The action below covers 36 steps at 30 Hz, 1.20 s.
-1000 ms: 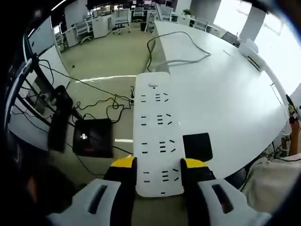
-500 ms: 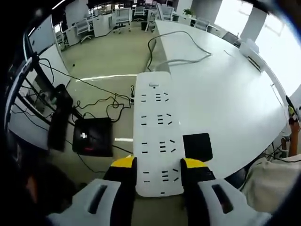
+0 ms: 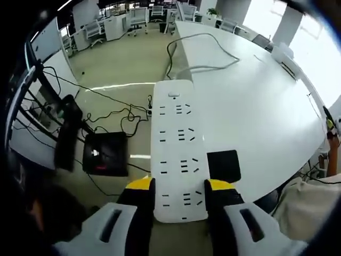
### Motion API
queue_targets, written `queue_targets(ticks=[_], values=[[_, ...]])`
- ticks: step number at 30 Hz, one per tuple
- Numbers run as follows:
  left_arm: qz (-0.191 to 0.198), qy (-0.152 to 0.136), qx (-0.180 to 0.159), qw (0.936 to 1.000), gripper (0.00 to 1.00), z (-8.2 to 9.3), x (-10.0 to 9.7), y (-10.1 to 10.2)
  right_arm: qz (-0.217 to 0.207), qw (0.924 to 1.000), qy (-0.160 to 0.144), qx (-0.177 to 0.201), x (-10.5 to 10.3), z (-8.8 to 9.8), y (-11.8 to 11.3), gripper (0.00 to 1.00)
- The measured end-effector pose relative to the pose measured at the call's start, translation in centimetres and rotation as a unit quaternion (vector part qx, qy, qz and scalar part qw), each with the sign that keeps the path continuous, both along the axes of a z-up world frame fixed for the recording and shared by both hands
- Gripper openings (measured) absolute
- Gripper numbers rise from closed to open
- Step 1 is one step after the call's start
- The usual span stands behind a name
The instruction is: Pick up the power strip scattered on the table, fix it on the side mounting bracket of the table, and press the switch
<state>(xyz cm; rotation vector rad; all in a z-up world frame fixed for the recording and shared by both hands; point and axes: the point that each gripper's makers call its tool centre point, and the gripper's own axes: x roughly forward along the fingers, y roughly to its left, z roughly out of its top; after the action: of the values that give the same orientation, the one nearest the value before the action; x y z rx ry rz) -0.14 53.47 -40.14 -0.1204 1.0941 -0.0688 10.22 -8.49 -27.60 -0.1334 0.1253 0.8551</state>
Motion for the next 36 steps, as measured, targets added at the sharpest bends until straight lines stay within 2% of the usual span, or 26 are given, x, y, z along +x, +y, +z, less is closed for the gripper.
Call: queue_targets(ticks=[10,17,26,36], values=[[0.000,-0.002,0.000,1.0000,0.41,0.0,0.1,0.1,0.015,0.9999,0.000,0.000,1.1,0.4,1.4,0.53],[0.000,0.006,0.001,1.0000,0.40,0.0,0.0,0.0,0.040,0.9992,0.000,-0.005,1.8,0.6,3.9,0.53],[0.000,0.001,0.001,1.0000,0.40,0.0,0.0,0.0,0.082,0.9966,-0.004,-0.002,2.2,1.2,7.6,0.52],[-0.004,0.006,0.002,1.0000,0.40,0.0,0.0,-0.1,0.111,0.9938,-0.001,0.000,3.1,1.8,9.9,0.51]])
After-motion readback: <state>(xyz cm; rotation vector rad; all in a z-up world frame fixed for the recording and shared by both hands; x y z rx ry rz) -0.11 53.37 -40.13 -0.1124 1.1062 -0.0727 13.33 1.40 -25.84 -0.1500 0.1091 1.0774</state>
